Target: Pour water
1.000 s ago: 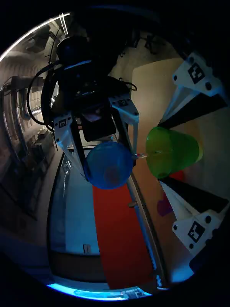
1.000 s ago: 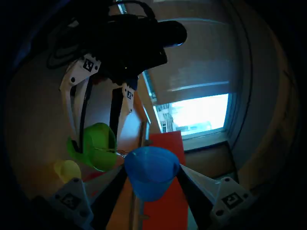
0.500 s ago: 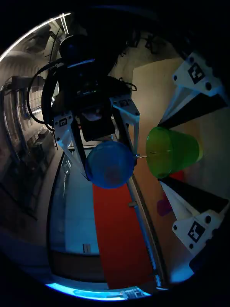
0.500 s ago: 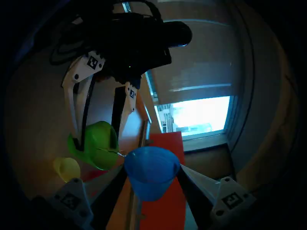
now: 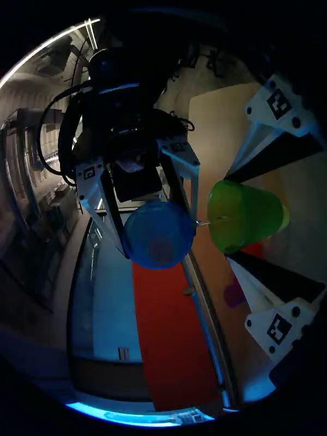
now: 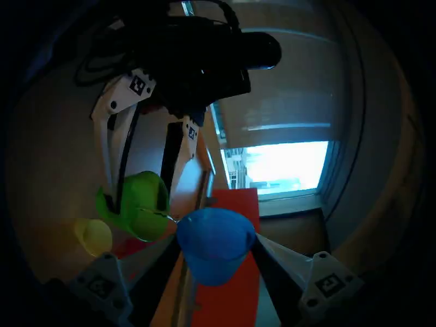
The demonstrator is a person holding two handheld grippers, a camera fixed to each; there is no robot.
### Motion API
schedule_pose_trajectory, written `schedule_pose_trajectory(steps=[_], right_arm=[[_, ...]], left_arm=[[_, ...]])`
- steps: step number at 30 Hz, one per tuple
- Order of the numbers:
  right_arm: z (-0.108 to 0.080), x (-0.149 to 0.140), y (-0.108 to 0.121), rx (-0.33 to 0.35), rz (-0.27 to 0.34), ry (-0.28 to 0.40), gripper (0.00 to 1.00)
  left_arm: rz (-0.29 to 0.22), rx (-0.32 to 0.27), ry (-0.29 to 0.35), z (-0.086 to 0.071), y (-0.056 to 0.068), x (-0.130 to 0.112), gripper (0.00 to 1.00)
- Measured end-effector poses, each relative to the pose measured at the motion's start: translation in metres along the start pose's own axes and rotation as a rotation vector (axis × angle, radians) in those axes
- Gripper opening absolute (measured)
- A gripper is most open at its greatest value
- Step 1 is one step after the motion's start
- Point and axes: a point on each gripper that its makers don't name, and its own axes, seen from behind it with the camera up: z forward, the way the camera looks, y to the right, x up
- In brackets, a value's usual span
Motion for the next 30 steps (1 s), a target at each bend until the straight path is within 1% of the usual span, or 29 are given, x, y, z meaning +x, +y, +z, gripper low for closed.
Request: schedule_pose_trajectory(steps=[18,30], right_arm=[[-0.0045,0.0027,-0.0032,0.000,-0.056,-0.020,0.91],[-0.0092,0.0053,-0.0012,-0.011,-0.101,-0.027,0.91]], left_arm=[[0.000,-0.002,0.004,0.0000,-0.0004,0.0001,0.88],[0.002,0.000,0.004,-0.0008,-0.0006,0.0007,0.88]])
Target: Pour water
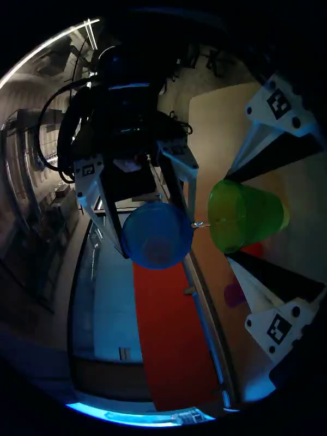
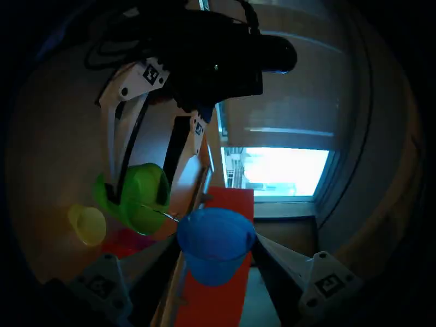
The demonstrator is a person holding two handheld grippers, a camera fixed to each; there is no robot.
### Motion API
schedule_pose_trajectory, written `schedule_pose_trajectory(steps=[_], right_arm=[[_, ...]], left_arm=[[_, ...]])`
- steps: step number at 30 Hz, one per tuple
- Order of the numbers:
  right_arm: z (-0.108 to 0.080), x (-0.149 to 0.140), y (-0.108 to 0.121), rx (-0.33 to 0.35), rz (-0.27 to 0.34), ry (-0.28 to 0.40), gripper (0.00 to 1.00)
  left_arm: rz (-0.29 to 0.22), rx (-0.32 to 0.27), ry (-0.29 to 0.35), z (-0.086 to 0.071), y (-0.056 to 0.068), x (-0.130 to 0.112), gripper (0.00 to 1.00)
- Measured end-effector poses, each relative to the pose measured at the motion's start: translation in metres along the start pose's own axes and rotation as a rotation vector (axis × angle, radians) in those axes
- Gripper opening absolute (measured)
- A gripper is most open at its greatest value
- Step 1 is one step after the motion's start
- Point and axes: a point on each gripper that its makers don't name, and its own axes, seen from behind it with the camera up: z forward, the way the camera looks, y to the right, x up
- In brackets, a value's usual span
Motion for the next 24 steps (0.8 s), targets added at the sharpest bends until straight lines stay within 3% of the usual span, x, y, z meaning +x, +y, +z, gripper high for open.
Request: schedule_pose_trajectory(steps=[24], right_arm=[[-0.0024,0.0067,0.0028,-0.010,-0.038,0.003,0.91]], left_arm=[[0.003,0.001,-0.001,-0.0006,0.0022,0.0000,0.88]])
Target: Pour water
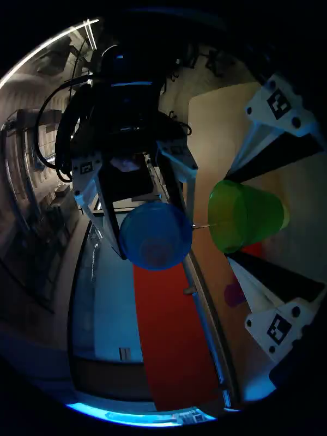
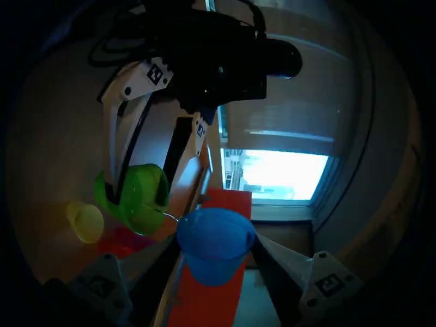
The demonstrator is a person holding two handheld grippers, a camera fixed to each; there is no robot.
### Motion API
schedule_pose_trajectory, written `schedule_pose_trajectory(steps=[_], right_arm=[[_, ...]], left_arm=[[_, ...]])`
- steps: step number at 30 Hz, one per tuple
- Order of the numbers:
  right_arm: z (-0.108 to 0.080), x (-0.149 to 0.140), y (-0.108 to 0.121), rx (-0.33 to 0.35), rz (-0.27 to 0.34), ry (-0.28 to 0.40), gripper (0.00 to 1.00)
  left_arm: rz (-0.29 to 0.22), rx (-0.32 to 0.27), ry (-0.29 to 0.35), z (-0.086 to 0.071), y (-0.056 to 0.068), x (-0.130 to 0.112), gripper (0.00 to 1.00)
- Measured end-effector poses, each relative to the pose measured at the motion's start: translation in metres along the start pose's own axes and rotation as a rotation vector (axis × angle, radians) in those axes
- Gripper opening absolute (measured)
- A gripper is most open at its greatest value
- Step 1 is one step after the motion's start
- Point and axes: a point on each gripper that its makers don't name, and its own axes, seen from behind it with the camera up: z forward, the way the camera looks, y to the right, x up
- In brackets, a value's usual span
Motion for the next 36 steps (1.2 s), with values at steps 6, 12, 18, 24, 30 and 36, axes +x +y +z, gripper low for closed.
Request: schedule_pose_trajectory(steps=[6,12,18,24,30,36], right_arm=[[0.0007,0.0005,0.0017,-0.003,-0.001,0.002,0.91],[0.0005,0.0009,0.0036,-0.007,-0.010,0.001,0.91],[0.0006,0.0012,0.0048,-0.008,-0.021,0.001,0.91],[0.0009,-0.0007,0.0062,-0.011,-0.020,0.002,0.91],[0.0019,-0.0025,0.0047,-0.018,0.023,0.013,0.91],[0.0022,-0.0051,0.0039,-0.034,0.141,0.033,0.91]], left_arm=[[0.000,0.002,0.000,-0.0004,-0.0004,0.0001,0.88],[0.001,0.001,0.002,-0.0010,0.0007,0.0008,0.88],[0.001,0.002,0.005,-0.0013,0.0003,0.0025,0.88],[0.000,0.004,0.006,-0.0021,-0.0006,0.0033,0.88],[-0.001,0.005,0.006,-0.0023,-0.0006,0.0040,0.88],[0.002,0.005,-0.002,-0.0027,-0.0005,0.0011,0.88]])
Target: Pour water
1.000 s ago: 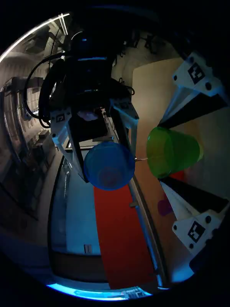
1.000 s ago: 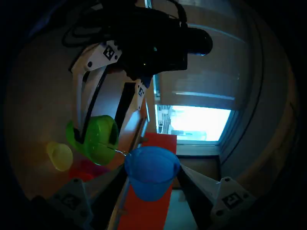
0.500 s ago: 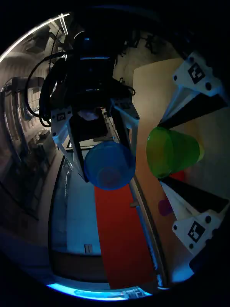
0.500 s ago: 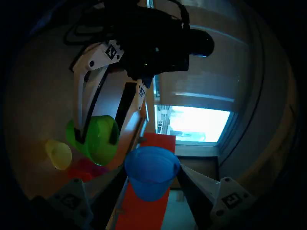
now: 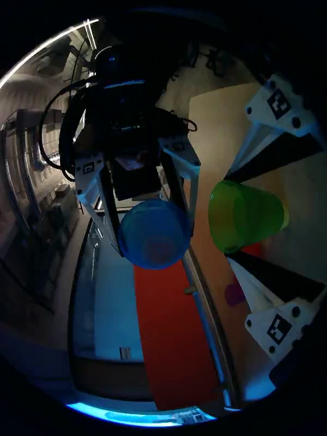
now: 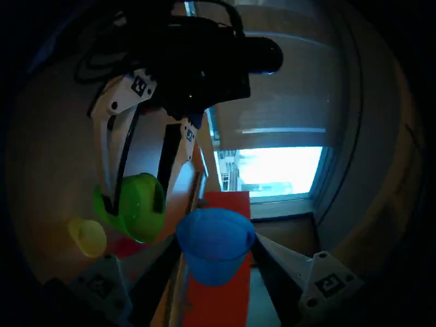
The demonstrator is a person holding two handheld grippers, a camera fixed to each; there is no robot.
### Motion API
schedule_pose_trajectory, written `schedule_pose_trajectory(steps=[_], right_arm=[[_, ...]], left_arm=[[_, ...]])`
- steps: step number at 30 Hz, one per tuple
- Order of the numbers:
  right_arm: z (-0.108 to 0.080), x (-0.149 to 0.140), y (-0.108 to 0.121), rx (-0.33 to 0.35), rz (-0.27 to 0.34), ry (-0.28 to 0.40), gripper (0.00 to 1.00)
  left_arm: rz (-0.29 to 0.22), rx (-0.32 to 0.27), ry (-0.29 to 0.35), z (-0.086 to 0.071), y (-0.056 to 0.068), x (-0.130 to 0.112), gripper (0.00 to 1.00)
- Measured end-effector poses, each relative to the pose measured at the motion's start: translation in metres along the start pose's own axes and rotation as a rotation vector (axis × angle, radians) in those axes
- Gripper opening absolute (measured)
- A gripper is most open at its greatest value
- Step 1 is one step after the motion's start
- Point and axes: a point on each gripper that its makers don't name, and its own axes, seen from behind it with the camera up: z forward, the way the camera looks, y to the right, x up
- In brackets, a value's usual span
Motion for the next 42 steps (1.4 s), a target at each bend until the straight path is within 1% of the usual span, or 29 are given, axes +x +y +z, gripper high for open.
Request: schedule_pose_trajectory(steps=[5,11,17,20,27,32,38,42], right_arm=[[-0.002,0.000,0.000,-0.018,0.118,0.019,0.91],[-0.006,0.000,-0.003,-0.045,0.285,0.035,0.91],[-0.008,-0.004,-0.014,-0.045,0.505,0.046,0.91],[-0.008,-0.008,-0.018,-0.043,0.612,0.039,0.91],[-0.008,-0.008,-0.025,-0.015,0.855,0.052,0.91],[-0.007,-0.010,-0.032,0.011,1.000,0.049,0.91],[-0.007,-0.013,-0.043,0.045,1.179,0.029,0.91],[-0.005,-0.013,-0.051,0.078,1.293,0.025,0.91]], left_arm=[[0.004,0.007,-0.006,-0.001,-0.002,-0.002,0.88],[0.002,0.011,-0.009,-0.002,-0.004,-0.002,0.88],[0.003,0.016,-0.013,-0.003,-0.005,-0.004,0.88],[0.003,0.020,-0.015,-0.004,-0.006,-0.005,0.88],[0.003,0.028,-0.017,-0.006,-0.009,-0.005,0.88],[0.001,0.031,-0.017,-0.007,-0.010,-0.005,0.88],[0.002,0.030,-0.024,-0.009,-0.010,-0.006,0.88],[0.004,0.034,-0.027,-0.010,-0.010,-0.007,0.88]])
